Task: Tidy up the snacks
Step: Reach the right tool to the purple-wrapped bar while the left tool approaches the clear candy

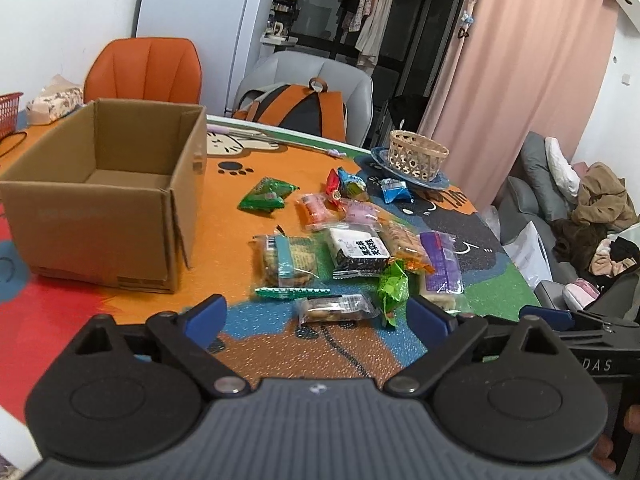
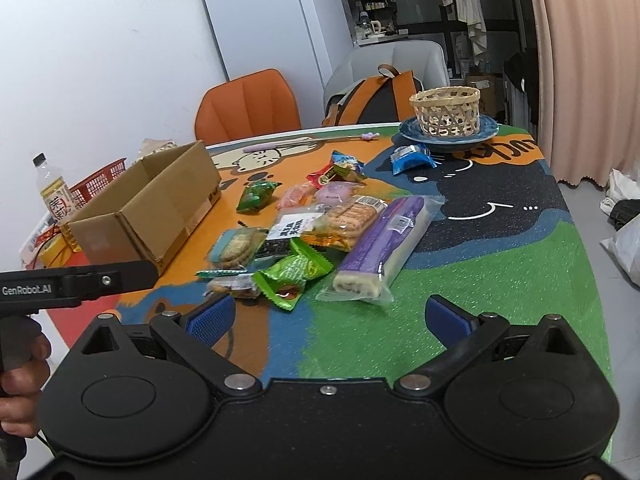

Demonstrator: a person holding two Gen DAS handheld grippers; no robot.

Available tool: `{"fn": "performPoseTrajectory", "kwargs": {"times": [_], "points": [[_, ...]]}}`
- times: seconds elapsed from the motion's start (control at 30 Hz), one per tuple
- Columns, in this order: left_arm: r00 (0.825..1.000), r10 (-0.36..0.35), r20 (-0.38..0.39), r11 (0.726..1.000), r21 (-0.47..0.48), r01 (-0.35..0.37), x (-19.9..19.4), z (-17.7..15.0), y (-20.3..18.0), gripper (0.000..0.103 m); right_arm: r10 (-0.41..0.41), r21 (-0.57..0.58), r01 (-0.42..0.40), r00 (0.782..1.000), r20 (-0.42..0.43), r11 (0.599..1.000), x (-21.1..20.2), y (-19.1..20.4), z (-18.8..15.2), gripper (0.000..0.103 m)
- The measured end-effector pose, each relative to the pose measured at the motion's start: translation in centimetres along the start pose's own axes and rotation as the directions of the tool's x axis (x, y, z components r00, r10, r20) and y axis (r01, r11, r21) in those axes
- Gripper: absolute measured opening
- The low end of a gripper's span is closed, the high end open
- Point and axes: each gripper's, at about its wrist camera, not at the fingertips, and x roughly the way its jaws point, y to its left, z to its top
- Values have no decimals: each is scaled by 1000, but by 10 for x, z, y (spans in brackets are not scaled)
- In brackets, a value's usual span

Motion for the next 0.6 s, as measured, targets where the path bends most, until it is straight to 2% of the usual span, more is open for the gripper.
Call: {"fn": "performPoseTrajectory", "kwargs": {"times": [0.17, 0.4, 0.6], "points": [[1000, -2, -19, 1000, -9, 2, 17, 1, -2, 91, -4, 16, 4, 1000, -5, 1000, 12, -8, 3, 101], [999, 40, -21, 999, -17, -40, 36, 1, -8, 91, -5, 33, 6, 1000, -20, 999, 28, -17, 5, 101], [998, 68, -10, 997, -35, -68, 46, 0, -11, 91, -21, 39, 22, 1000, -21, 999, 41, -24, 14, 96]]}}
